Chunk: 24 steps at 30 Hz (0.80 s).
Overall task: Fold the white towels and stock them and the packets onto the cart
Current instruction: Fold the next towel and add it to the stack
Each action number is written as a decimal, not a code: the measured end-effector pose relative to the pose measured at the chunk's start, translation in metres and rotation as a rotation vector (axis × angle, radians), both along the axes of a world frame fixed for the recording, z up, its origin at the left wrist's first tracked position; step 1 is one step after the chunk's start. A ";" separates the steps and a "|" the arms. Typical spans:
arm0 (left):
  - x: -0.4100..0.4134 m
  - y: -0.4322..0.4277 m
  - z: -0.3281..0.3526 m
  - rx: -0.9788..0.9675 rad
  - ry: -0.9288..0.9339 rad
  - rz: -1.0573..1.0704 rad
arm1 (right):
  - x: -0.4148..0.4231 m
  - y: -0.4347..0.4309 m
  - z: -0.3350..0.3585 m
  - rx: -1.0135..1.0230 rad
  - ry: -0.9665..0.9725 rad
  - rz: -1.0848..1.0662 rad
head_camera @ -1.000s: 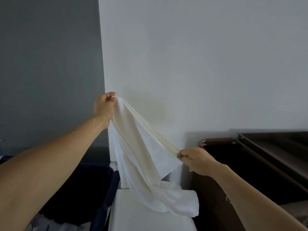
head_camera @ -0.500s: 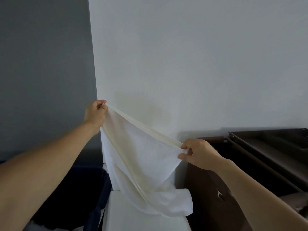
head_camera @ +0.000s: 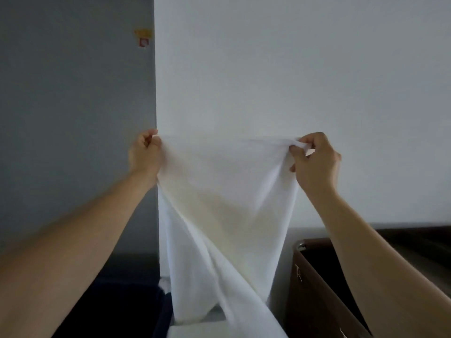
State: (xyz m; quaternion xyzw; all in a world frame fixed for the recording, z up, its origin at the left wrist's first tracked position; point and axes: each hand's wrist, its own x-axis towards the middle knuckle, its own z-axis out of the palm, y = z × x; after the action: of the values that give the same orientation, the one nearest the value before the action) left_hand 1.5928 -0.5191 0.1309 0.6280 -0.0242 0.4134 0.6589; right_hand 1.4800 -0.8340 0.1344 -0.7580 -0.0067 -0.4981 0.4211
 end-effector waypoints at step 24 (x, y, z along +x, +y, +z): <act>-0.004 0.019 0.042 0.252 -0.002 -0.100 | 0.008 0.003 0.052 0.291 -0.116 0.106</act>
State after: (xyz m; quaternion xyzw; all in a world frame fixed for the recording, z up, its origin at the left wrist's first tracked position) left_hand 1.5886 -0.4997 0.1732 0.7035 -0.1078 0.3741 0.5946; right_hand 1.4877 -0.8311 0.1864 -0.6576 0.0015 -0.5137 0.5510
